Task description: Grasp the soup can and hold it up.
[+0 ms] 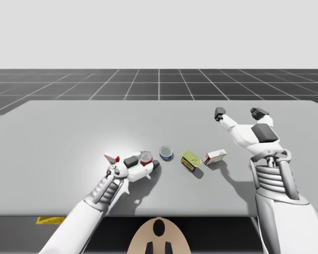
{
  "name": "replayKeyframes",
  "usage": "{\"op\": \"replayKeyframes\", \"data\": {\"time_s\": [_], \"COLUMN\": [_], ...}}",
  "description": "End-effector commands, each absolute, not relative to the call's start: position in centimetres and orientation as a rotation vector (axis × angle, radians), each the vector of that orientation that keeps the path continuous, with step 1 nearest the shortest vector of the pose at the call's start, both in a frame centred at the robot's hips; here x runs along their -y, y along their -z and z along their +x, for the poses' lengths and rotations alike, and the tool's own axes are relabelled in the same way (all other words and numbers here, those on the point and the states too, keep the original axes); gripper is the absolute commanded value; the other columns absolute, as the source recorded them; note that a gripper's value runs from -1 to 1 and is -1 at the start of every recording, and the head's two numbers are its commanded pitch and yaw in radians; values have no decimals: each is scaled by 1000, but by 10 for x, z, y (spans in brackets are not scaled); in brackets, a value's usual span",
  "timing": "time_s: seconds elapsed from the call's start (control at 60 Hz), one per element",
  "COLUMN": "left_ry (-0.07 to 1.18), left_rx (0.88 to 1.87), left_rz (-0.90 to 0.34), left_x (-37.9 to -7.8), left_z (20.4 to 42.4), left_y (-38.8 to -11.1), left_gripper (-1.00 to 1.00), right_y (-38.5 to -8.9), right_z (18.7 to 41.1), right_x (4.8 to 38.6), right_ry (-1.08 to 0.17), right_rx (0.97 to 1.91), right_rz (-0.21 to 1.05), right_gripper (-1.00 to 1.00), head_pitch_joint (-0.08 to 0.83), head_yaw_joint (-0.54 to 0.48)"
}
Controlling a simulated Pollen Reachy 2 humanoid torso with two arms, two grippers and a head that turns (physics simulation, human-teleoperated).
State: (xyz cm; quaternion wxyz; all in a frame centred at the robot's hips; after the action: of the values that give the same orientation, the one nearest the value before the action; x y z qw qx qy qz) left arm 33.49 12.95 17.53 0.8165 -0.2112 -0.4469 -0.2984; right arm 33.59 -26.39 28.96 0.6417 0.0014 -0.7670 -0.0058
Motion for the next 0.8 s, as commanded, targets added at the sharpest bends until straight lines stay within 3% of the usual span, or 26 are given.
{"op": "replayKeyframes", "data": {"time_s": [0.017, 0.267, 0.4, 0.55, 0.8], "left_ry": [641, 652, 656, 646, 588], "left_rx": [957, 967, 967, 1005, 1161], "left_rz": [-440, -432, -430, -437, -420], "left_x": [-127, -127, -126, -127, -131], "left_z": [331, 329, 328, 328, 338], "left_y": [-172, -170, -170, -187, -249], "left_gripper": [1000, 1000, 1000, 1000, 1000], "right_y": [-290, -288, -287, -286, -285], "right_z": [335, 337, 338, 339, 340], "right_x": [264, 264, 264, 264, 264], "right_ry": [17, 17, 24, 25, 22], "right_rx": [1747, 1745, 1745, 1734, 1726], "right_rz": [0, -4, -8, -13, -15], "right_gripper": [-1000, -1000, -1000, -1000, -1000], "head_pitch_joint": [648, 395, 313, 296, 273], "head_yaw_joint": [92, 92, 99, 107, 120]}}
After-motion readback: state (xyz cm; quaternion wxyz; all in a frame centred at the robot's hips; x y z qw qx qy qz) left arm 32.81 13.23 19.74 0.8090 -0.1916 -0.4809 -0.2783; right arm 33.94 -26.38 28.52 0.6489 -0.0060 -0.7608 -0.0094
